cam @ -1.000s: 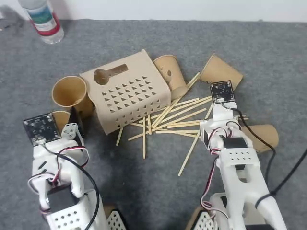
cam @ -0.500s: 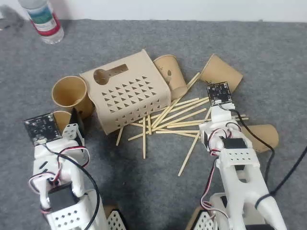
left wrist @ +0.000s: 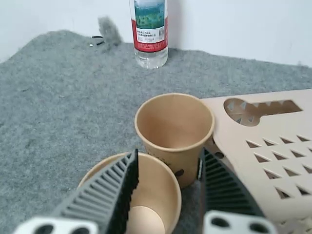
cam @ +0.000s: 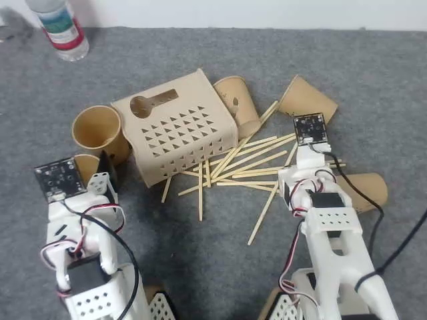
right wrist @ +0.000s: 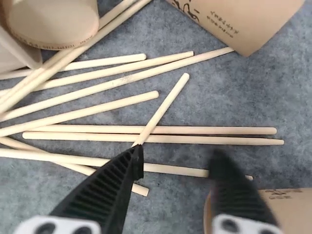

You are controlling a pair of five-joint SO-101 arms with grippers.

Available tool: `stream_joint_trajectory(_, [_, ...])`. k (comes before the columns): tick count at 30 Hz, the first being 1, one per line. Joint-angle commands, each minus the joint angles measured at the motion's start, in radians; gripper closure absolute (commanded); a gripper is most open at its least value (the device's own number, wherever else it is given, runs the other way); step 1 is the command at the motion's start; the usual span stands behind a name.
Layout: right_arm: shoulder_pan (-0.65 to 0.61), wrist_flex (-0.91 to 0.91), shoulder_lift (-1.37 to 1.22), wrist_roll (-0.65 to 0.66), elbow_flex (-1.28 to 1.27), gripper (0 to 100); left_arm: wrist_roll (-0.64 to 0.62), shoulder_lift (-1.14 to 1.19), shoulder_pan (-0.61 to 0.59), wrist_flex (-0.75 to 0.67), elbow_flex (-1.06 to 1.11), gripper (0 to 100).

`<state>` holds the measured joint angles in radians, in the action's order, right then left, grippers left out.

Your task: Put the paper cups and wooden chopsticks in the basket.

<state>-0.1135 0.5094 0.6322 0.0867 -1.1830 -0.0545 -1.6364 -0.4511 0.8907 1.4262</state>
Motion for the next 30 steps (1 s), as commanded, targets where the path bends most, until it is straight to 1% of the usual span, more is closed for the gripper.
stream_joint_trajectory(1, [-0.027, -0.016, 0.033, 0.028, 0.012, 59.7, -0.009, -0.011, 0.008, -0.018, -0.007, 80])
stream_joint_trajectory(5, [-0.025, -0.016, 0.030, 0.031, 0.012, 60.0, -0.009, -0.011, 0.008, -0.018, -0.007, 80])
stream_joint_trajectory(6, [-0.027, -0.015, 0.027, 0.048, 0.012, 62.2, -0.009, -0.011, 0.008, -0.018, -0.007, 80])
stream_joint_trajectory(7, [-0.027, -0.010, 0.027, 0.077, 0.012, 68.0, -0.009, -0.011, 0.008, -0.018, -0.007, 80])
stream_joint_trajectory(8, [-0.027, -0.008, 0.025, 0.097, 0.012, 78.6, -0.009, -0.011, 0.008, -0.018, -0.007, 80])
stream_joint_trajectory(9, [-0.027, -0.008, 0.028, 0.107, 0.012, 92.2, -0.009, -0.011, 0.008, -0.018, -0.007, 80])
stream_joint_trajectory(10, [-0.025, -0.008, 0.033, 0.101, 0.012, 99.8, -0.009, -0.011, 0.008, -0.018, -0.007, 80])
stream_joint_trajectory(12, [-0.025, -0.008, 0.030, 0.097, 0.011, 92.2, -0.009, -0.011, 0.008, -0.018, -0.007, 80])
stream_joint_trajectory(13, [-0.025, -0.008, 0.030, 0.098, 0.011, 94.4, -0.009, -0.011, 0.008, -0.018, -0.007, 80])
stream_joint_trajectory(14, [-0.022, -0.008, 0.033, 0.094, 0.011, 99.2, -0.009, -0.011, 0.008, -0.018, -0.007, 80])
stream_joint_trajectory(16, [-0.022, -0.010, 0.031, 0.095, 0.011, 97.9, -0.009, -0.011, 0.008, -0.018, -0.007, 80])
stream_joint_trajectory(18, [-0.022, -0.010, 0.031, 0.097, 0.011, 99.4, -0.009, -0.011, 0.008, -0.018, -0.007, 80])
stream_joint_trajectory(25, [-0.021, -0.015, 0.033, 0.086, 0.012, 98.5, -0.011, -0.011, 0.008, -0.018, -0.007, 80])
stream_joint_trajectory(27, [-0.019, -0.016, 0.033, 0.043, 0.015, 92.8, -0.012, -0.011, 0.008, -0.018, -0.007, 80])
stream_joint_trajectory(30, [-0.018, -0.016, 0.033, 0.008, 0.014, 76.0, -0.012, -0.011, 0.008, -0.018, -0.007, 80])
